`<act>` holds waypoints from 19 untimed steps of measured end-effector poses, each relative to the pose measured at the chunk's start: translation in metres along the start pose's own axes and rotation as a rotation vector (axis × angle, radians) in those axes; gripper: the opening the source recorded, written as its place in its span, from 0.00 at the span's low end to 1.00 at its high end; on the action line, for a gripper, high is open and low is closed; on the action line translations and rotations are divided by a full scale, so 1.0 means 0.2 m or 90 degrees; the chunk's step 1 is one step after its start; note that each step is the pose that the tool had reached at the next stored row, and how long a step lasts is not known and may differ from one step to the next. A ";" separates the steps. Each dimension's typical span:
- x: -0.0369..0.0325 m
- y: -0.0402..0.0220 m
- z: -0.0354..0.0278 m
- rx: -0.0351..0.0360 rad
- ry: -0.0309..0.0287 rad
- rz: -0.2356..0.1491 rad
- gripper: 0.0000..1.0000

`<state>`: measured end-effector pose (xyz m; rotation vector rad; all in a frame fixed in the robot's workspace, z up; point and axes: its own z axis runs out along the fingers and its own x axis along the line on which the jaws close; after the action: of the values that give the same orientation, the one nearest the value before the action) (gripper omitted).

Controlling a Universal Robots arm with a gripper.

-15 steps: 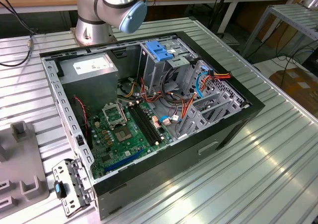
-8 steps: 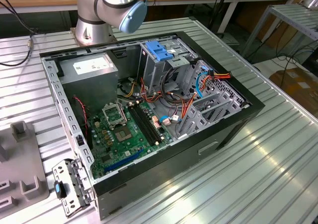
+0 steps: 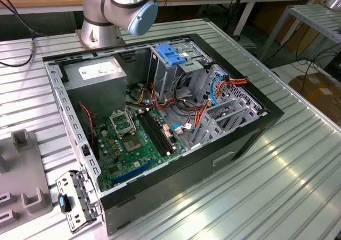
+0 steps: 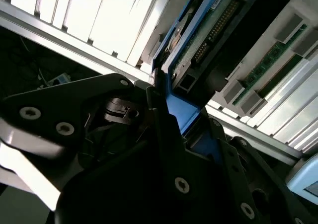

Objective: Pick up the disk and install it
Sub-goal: 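Pick up the disk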

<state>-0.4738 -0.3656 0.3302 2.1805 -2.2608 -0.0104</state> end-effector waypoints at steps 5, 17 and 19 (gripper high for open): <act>0.000 0.001 -0.116 0.0000 -0.0005 0.000 0.37; 0.002 0.000 -0.125 0.0000 -0.0009 0.000 0.37; 0.002 0.001 -0.125 0.0000 -0.0010 0.000 0.37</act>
<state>-0.4738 -0.3661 0.3552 2.1812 -2.2616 -0.0120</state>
